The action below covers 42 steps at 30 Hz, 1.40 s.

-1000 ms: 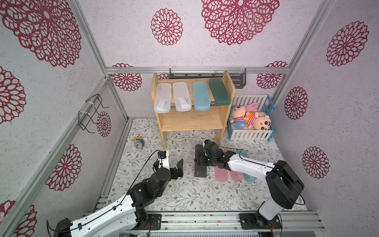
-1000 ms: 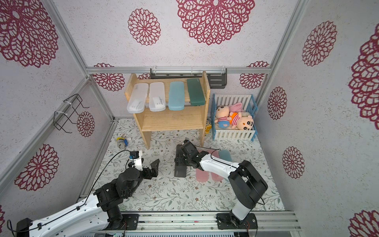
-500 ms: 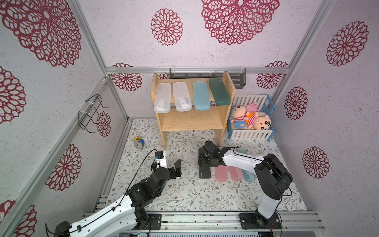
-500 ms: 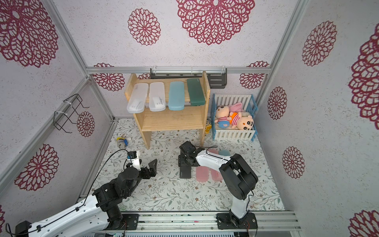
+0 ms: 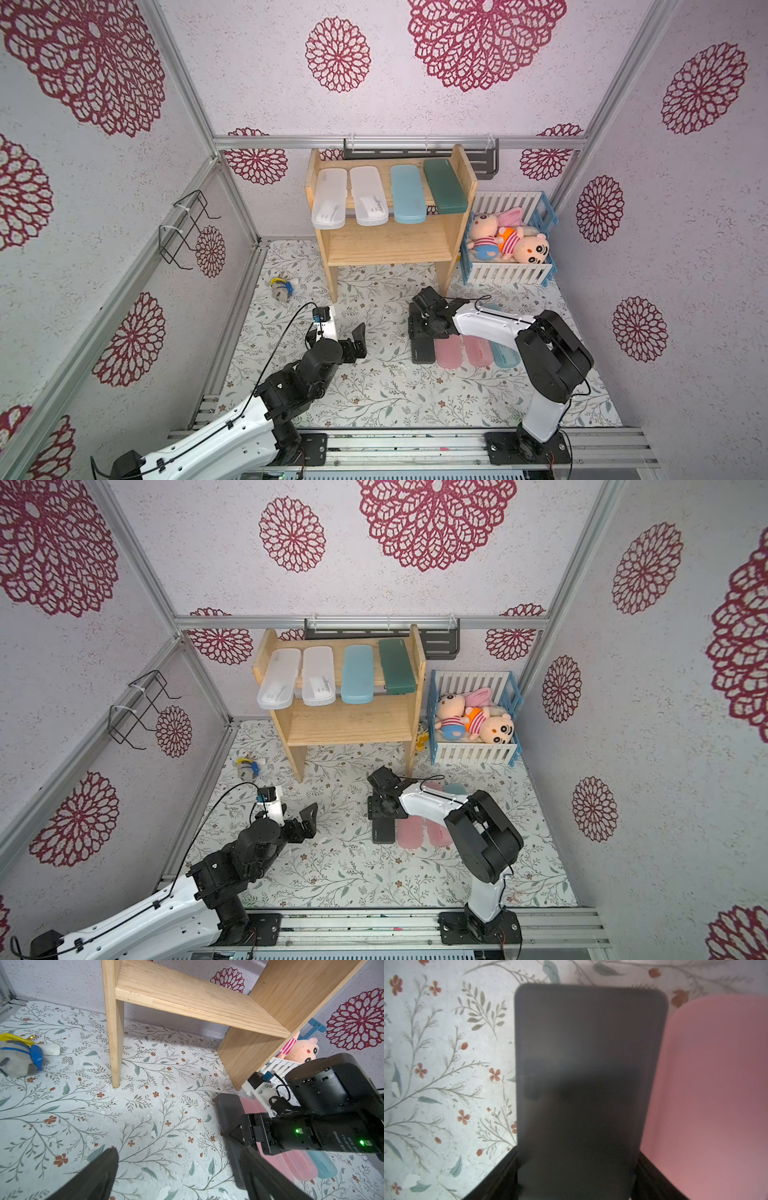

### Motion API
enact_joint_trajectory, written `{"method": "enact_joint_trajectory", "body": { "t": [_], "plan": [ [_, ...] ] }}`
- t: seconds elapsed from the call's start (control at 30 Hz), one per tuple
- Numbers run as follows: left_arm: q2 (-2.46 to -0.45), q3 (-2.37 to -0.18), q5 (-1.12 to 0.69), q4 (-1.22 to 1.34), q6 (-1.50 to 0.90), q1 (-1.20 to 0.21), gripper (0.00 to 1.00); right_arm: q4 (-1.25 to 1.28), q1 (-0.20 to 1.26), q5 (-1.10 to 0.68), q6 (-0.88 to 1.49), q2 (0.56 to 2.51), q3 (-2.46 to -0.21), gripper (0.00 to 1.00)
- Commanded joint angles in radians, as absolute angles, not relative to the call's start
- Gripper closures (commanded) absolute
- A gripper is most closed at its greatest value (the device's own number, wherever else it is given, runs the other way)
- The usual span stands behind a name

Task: Remove the pencil cases from the shelf
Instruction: Place the pencil case at the center of the board, then pick up the pencil case from the shelf.

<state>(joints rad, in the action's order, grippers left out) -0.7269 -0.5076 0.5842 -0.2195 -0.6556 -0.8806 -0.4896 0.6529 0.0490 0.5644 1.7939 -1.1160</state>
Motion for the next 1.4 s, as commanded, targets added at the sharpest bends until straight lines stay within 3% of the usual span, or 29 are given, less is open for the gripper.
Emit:
{"method": "enact_joint_trajectory", "body": {
  "t": [0.0,0.4,0.57,1.03,1.2,1.37],
  "plan": [
    [-0.726,-0.500,0.576,-0.222,-0.658,-0.870,0.03,-0.495,0.632,0.085,0.534,1.747,-1.100,0.38],
    [-0.747,-0.521,0.568,-0.217,-0.659,-0.867,0.03,-0.485,0.598,0.099,0.501,1.685,-1.046,0.33],
    [-0.778,-0.548,0.560,-0.214,-0.658,-0.868,0.03,-0.458,0.600,0.095,0.481,1.649,-1.048,0.14],
    [-0.813,-0.644,0.456,-0.005,-0.691,-0.853,0.03,-0.374,0.609,0.046,0.466,1.338,-1.026,0.02],
    [-0.780,-0.751,0.371,0.046,-0.824,-0.716,0.03,-0.254,0.598,0.035,0.493,1.195,-0.906,0.01],
    [-0.741,-0.827,0.247,0.120,-0.971,-0.555,0.03,-0.253,0.585,0.022,0.495,1.175,-0.872,0.01]
  ]
}}
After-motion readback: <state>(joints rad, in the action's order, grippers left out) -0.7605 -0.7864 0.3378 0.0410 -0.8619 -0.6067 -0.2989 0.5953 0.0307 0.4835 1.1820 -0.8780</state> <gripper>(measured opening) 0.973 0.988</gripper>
